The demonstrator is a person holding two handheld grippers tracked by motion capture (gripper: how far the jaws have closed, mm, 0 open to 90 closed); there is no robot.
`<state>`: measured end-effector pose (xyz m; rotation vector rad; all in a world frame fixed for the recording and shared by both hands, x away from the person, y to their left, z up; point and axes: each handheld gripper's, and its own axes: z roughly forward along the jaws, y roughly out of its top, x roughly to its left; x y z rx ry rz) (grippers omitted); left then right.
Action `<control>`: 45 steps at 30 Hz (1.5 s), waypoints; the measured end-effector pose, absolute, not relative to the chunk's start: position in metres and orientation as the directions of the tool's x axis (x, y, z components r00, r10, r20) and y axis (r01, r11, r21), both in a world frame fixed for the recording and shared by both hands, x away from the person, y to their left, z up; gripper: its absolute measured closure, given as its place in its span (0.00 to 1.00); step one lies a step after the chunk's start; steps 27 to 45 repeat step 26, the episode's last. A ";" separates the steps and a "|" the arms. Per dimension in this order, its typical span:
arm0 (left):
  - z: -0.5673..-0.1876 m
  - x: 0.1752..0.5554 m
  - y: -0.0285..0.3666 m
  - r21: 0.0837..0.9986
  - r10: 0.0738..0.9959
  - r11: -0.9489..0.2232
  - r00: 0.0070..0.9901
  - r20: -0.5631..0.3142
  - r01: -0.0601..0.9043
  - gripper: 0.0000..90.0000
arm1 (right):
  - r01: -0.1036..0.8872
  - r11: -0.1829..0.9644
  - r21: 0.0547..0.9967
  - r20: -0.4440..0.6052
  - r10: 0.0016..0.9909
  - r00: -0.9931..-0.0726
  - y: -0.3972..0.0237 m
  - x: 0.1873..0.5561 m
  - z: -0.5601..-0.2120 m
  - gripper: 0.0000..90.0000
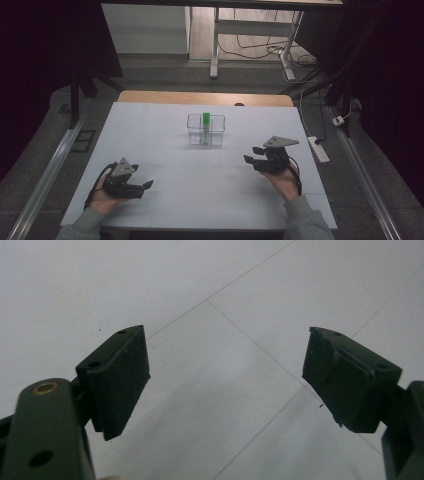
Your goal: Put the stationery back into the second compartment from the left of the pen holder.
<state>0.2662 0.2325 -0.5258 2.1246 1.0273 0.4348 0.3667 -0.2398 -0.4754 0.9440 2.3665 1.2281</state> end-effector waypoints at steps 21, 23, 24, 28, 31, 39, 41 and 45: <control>-0.524 0.266 0.232 0.739 0.786 -0.412 0.618 -0.007 0.532 0.21 | 0.424 0.424 0.800 0.018 0.690 -0.724 -0.291 0.336 -0.493 0.52; -0.524 0.265 0.232 0.740 0.786 -0.412 0.618 -0.007 0.532 0.21 | 0.424 0.436 0.793 0.008 0.690 -0.724 -0.291 0.336 -0.494 0.52; -0.524 0.265 0.232 0.741 0.786 -0.411 0.618 -0.008 0.531 0.21 | 0.423 0.439 0.792 0.005 0.689 -0.725 -0.290 0.336 -0.495 0.51; -0.524 0.266 0.233 0.741 0.786 -0.410 0.618 -0.007 0.531 0.21 | 0.422 0.443 0.791 0.003 0.687 -0.727 -0.290 0.336 -0.495 0.51; -0.524 0.266 0.233 0.741 0.786 -0.410 0.618 -0.007 0.531 0.21 | 0.422 0.443 0.791 0.003 0.687 -0.727 -0.290 0.336 -0.495 0.51; -0.524 0.266 0.233 0.741 0.786 -0.410 0.618 -0.007 0.531 0.21 | 0.422 0.443 0.791 0.003 0.687 -0.727 -0.290 0.336 -0.495 0.51; -0.524 0.266 0.233 0.741 0.786 -0.410 0.618 -0.007 0.531 0.21 | 0.422 0.443 0.791 0.003 0.687 -0.727 -0.290 0.336 -0.495 0.51; -0.524 0.266 0.233 0.741 0.786 -0.410 0.618 -0.007 0.531 0.21 | 0.422 0.443 0.791 0.003 0.687 -0.727 -0.290 0.336 -0.495 0.51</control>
